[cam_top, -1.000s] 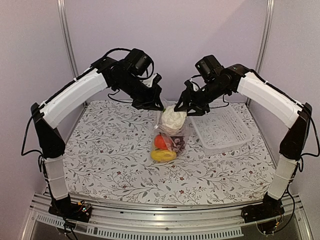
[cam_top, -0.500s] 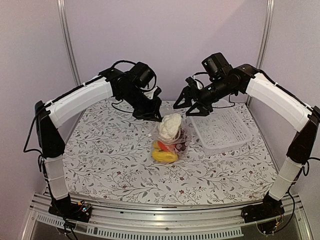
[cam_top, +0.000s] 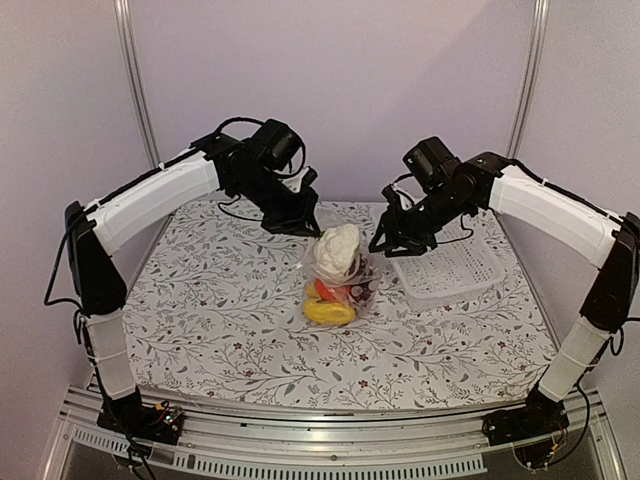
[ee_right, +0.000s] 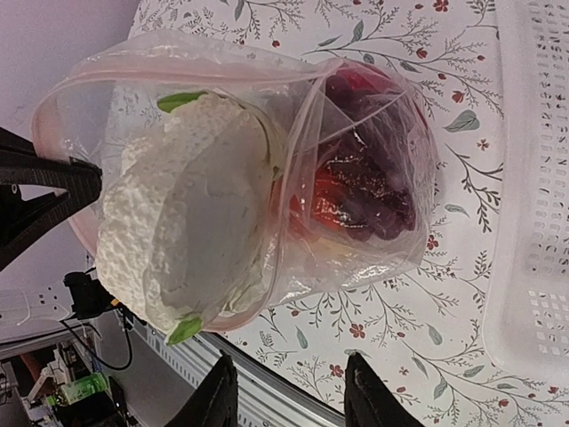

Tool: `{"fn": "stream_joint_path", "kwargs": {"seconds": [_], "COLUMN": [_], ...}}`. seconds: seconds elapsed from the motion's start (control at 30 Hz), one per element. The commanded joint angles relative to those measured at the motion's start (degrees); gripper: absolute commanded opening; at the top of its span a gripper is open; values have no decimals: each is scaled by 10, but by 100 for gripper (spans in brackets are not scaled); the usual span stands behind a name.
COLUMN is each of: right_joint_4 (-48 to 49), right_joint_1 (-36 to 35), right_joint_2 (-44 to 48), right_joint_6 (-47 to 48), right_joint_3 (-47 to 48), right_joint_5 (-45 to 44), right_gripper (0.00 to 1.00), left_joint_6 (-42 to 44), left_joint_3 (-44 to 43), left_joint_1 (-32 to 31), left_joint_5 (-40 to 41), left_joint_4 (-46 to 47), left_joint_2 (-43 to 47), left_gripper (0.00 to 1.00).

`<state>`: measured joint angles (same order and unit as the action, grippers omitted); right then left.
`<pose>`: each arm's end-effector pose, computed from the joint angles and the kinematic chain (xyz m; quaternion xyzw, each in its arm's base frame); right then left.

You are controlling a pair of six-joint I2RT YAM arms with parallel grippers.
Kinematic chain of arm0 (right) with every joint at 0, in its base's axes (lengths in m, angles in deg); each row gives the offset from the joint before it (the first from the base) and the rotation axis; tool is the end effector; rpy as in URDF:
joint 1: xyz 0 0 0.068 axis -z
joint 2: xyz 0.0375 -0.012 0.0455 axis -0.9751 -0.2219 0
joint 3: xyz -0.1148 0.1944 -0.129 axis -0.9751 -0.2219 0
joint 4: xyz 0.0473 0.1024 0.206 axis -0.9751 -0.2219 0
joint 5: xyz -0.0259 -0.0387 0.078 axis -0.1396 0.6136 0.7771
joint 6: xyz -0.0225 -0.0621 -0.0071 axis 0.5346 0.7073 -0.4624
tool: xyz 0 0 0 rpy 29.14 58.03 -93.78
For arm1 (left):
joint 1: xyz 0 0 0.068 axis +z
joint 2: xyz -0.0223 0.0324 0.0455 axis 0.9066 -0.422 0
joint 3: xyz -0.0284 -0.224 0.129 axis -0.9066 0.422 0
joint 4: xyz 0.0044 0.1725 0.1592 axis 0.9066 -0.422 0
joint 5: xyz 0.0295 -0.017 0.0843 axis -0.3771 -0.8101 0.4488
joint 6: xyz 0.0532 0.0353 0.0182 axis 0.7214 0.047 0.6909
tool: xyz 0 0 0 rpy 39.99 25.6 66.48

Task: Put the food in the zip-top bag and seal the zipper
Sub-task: Adjust the zipper food storage bag at the center of the board.

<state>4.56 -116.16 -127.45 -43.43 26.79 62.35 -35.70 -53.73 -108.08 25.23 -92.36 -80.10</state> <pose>0.2488 0.2242 0.3086 -0.1094 0.9399 0.2946 0.1334 0.2789 -0.2780 0.3170 0.1110 0.9417 -0.2757 0.1577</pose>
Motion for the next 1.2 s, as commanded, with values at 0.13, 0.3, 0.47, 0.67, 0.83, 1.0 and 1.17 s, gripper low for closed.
{"fn": "stream_joint_path", "kwargs": {"seconds": [0.13,0.3,0.47,0.67,0.83,1.0,1.17], "right_joint_4": [40,44,53,57,57,64,67], "right_joint_1": [1,1,0,0,-1,-1,-1], "right_joint_2": [-54,-84,-99,-106,-114,-125,-123], "right_joint_6": [23,28,31,22,20,22,13], "right_joint_3": [35,43,41,49,51,48,55], "right_joint_5": [1,11,27,48,49,56,57], "right_gripper": [34,32,27,23,27,18,9], "left_joint_6": [8,7,6,6,4,4,4], "left_joint_3": [0,-8,-12,-16,-22,-23,-23], "left_joint_1": [11,12,12,13,12,13,13], "left_joint_5": [-9,-10,-11,-11,-16,-20,-21], "left_joint_4": [14,14,14,14,16,19,20], "left_joint_2": [13,8,5,2,-3,-5,-7], "left_gripper": [0,0,0,0,0,0,0]}}
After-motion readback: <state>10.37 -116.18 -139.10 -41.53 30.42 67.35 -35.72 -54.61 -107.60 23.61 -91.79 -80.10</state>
